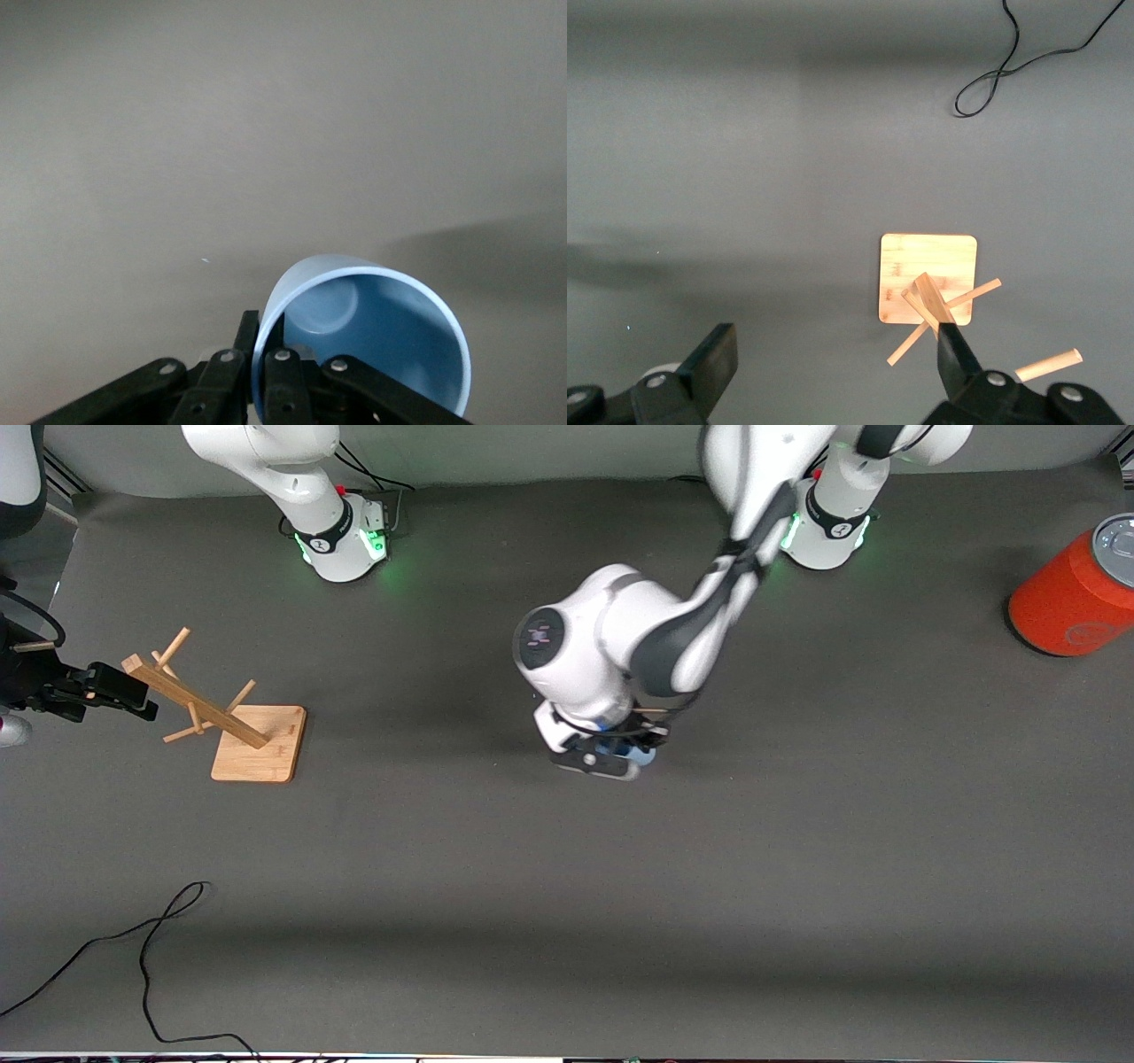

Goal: Rotate and upright cup with both arms
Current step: 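Rotate the cup upright with the left gripper and lower it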

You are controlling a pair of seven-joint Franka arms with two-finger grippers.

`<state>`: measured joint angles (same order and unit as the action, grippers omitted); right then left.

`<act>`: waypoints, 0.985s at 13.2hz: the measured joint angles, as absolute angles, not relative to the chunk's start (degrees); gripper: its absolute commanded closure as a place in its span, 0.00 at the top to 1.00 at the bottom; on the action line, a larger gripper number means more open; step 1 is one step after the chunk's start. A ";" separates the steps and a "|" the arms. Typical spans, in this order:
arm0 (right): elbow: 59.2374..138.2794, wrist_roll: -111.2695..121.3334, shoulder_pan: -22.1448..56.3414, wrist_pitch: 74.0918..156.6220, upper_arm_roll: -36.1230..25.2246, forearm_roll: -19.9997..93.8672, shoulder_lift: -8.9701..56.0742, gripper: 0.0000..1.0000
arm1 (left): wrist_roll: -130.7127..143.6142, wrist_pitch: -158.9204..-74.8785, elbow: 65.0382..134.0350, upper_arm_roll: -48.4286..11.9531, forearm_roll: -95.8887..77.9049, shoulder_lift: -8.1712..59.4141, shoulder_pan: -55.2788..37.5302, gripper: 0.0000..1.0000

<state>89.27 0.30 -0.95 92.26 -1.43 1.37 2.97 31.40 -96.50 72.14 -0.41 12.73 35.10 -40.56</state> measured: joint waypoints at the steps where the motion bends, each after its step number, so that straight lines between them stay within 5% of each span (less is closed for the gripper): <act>1: 89.27 0.30 -0.95 92.26 -1.43 1.37 2.96 1.00 | 31.37 -96.41 72.23 -0.43 10.04 32.10 -38.14 0.00; 7: 89.28 0.46 -0.96 92.26 -1.43 1.32 2.94 1.00 | 31.41 -98.33 78.15 -0.40 0.21 21.77 -28.24 0.00; 13: 89.29 1.20 -0.97 92.26 -1.44 0.40 2.93 1.00 | 35.47 -126.10 103.61 -2.04 -3.56 16.97 -29.69 0.00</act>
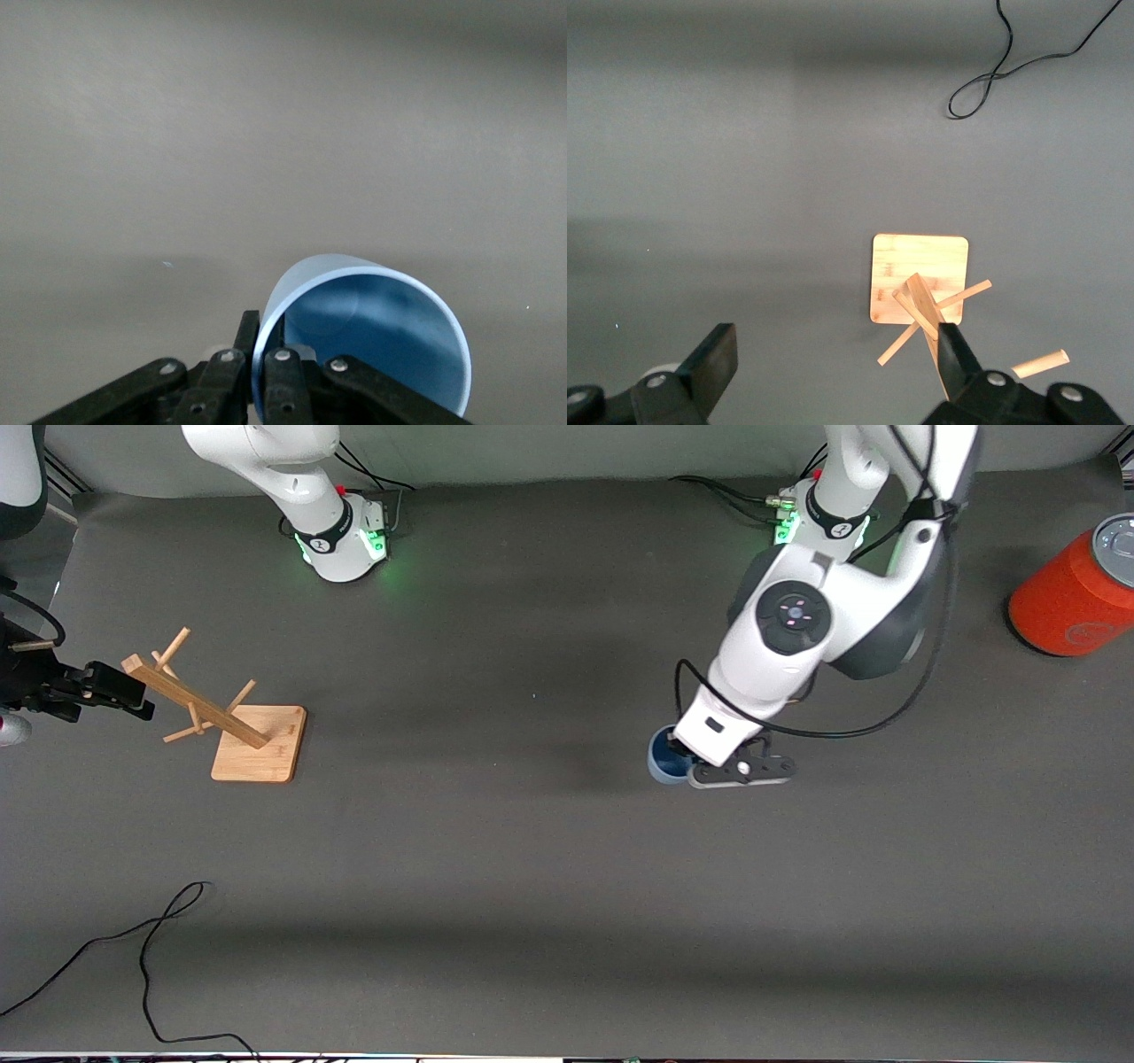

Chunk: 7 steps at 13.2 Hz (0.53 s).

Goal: Rotate and upright cup with both arms
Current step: 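Rotate the cup upright with the left gripper and lower it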

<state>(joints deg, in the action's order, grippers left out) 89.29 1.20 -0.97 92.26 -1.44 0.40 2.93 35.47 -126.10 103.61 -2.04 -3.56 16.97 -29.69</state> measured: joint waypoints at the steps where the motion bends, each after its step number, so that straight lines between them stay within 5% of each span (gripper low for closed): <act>1: 89.29 1.20 -0.97 92.26 -1.44 0.40 2.94 1.00 | 37.19 -130.45 107.43 -2.23 -3.60 17.34 -31.26 0.00; 7: 89.27 1.20 -0.98 92.23 -1.45 0.41 2.91 1.00 | 42.36 -143.02 111.06 -2.38 -3.64 27.47 -35.87 0.00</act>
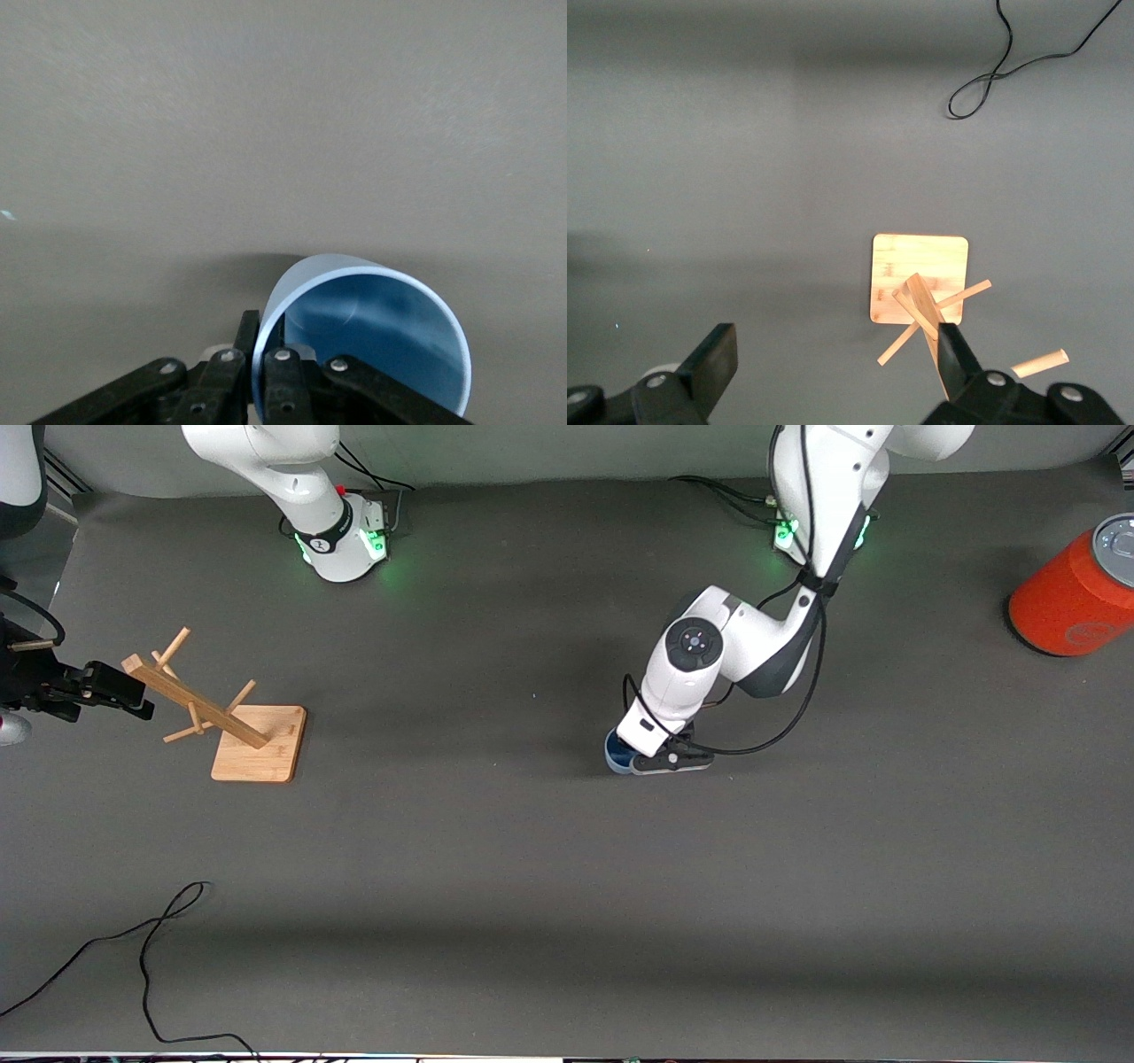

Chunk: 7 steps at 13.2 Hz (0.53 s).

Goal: Rotate and upright cup with both arms
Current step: 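Rotate the cup upright with the left gripper and lower it, then open the left gripper and withdraw it from the upright cup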

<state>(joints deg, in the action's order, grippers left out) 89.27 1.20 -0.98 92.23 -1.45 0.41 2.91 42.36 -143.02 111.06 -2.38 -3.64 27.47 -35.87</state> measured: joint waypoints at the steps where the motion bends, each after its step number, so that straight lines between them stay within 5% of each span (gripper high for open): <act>1: 89.27 1.20 -0.97 92.23 -1.44 0.41 2.90 1.00 | 42.45 -143.34 110.71 -2.39 -3.70 27.78 -35.92 0.90; 2: 89.27 1.20 -0.97 92.23 -1.44 0.41 2.90 1.00 | 42.56 -143.45 110.46 -2.38 -3.71 27.96 -35.93 1.00; 7: 89.29 1.20 -0.97 92.19 -1.45 0.41 2.91 1.00 | 44.64 -140.49 105.71 -1.92 -4.05 27.63 -35.80 1.00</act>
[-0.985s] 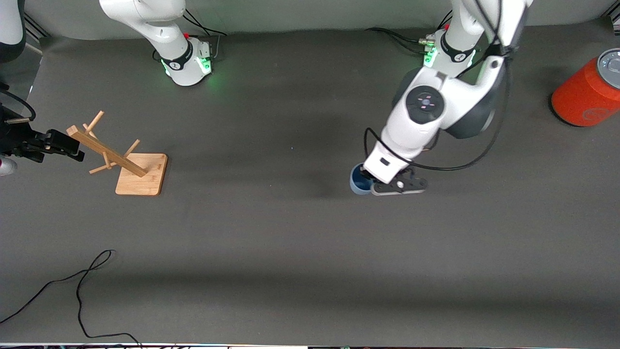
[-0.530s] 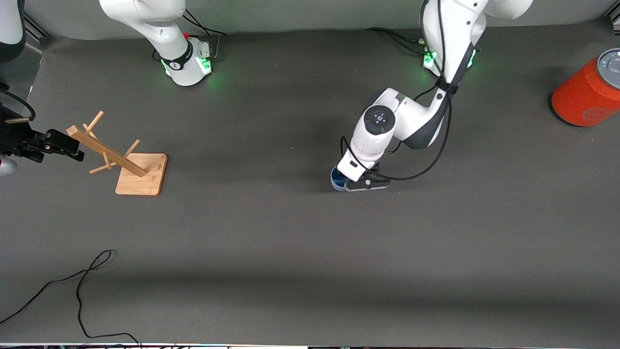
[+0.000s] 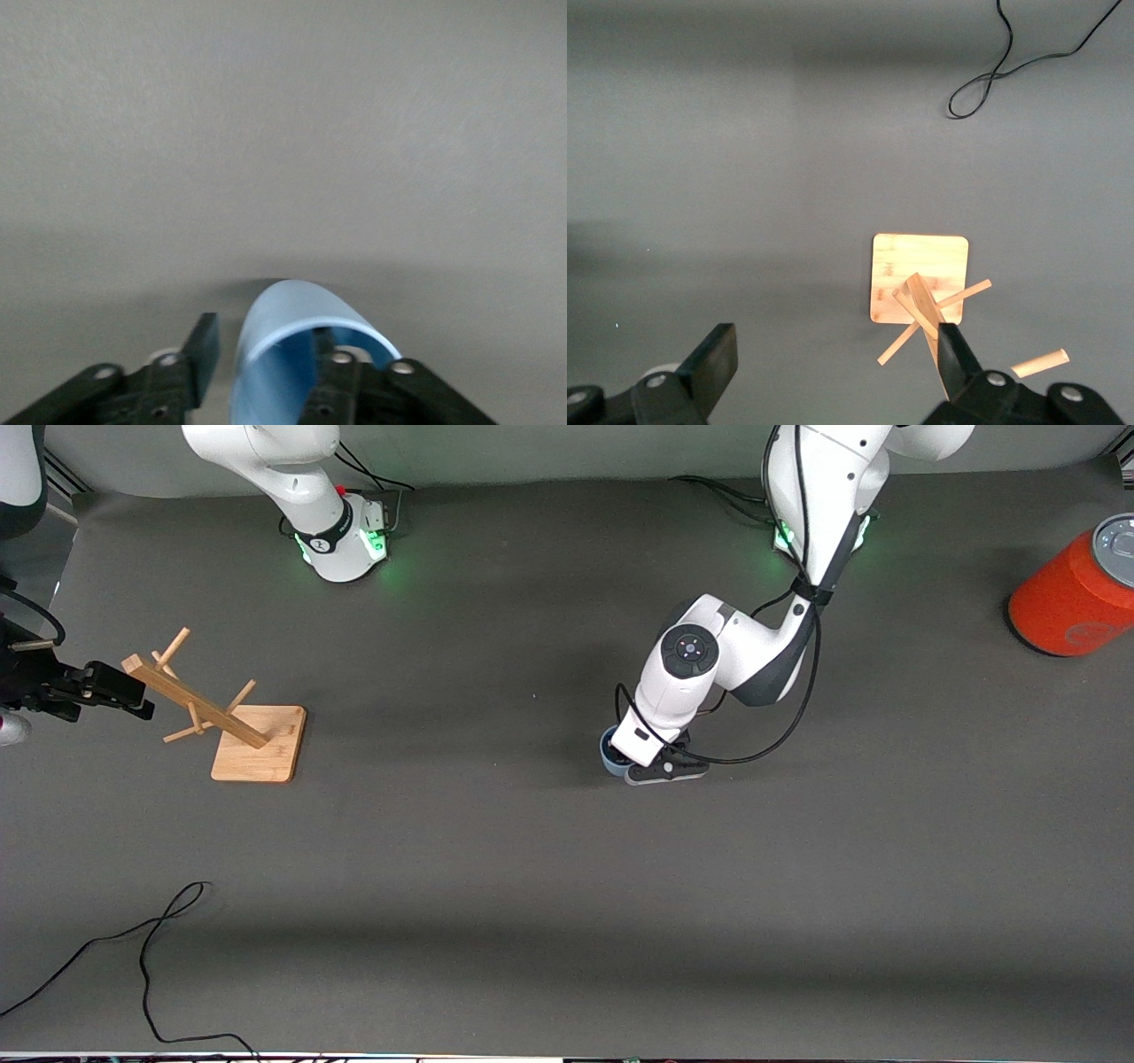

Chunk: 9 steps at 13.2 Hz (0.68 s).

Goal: Rotate and upright cup with both arms
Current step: 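Open the left gripper and withdraw it from the upright cup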

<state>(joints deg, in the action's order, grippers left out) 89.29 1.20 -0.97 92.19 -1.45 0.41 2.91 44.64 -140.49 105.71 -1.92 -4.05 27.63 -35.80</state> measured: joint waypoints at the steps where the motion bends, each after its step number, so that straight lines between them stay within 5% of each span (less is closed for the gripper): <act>1: 89.29 1.20 -0.96 92.19 -1.44 0.41 2.91 1.00 | 44.79 -136.47 103.77 -1.57 -4.04 26.26 -35.65 1.00; 5: 89.30 1.20 -0.95 92.19 -1.44 0.41 2.91 1.00 | 35.37 -112.48 96.46 -0.09 -3.75 15.79 -28.37 1.00; 9: 89.30 1.20 -0.96 92.19 -1.44 0.41 2.91 1.00 | 19.12 -99.40 95.49 0.50 -3.18 4.58 -14.58 1.00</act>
